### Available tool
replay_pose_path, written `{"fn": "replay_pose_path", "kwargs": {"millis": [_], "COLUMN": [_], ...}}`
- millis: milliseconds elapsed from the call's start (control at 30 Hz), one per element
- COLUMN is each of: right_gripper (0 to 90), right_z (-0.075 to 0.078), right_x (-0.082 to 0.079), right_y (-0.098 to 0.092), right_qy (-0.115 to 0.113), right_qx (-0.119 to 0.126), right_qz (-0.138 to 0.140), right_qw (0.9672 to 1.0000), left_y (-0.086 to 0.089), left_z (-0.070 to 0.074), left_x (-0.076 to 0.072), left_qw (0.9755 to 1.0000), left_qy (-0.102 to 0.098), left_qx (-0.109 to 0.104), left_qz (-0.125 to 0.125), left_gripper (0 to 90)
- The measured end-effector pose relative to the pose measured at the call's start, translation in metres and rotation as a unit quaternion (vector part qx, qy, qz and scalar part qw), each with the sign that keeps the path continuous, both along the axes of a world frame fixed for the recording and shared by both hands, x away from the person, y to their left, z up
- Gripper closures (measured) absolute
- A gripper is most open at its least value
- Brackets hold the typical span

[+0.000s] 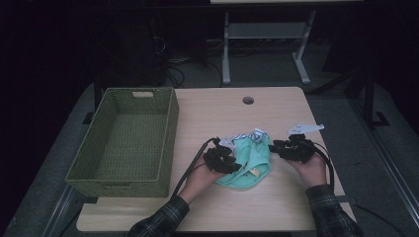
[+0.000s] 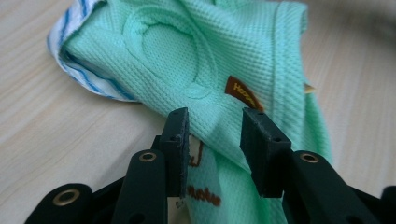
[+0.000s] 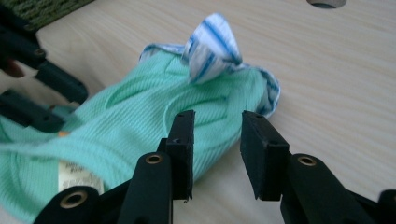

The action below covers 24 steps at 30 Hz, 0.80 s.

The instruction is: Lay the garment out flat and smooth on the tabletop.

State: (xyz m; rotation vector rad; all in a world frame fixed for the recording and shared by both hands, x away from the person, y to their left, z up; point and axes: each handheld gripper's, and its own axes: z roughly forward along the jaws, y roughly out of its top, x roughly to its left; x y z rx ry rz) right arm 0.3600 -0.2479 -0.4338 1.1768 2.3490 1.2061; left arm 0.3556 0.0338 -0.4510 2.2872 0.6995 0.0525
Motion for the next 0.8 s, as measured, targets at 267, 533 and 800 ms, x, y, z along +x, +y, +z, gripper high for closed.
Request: {"fn": "replay_pose_path", "kwargs": {"millis": [267,533,800], "right_gripper": [62.8,68.6,89.5], "right_z": [-0.006,-0.01,-0.014], "right_x": [-0.025,-0.048,-0.056], "right_y": [-0.006,-0.001,0.015], "right_qy": [0.008,0.015,0.023], "right_qx": [-0.002,-0.001,-0.009], "right_qz": [0.009,0.03,0.071], "right_qw": [0.9999,0.9994,0.9972], "left_y": [-0.004,-0.003,0.0], "left_z": [-0.005,-0.001,0.009], "left_x": [0.005,0.006,0.006], "left_qw": [0.9997,0.9998,0.9996], "left_qy": [-0.006,-0.011,-0.025], "left_qx": [0.018,0.013,-0.01], "left_qz": [-0.012,-0.012,-0.003], "left_gripper": [81.6,88.8,89.1]}}
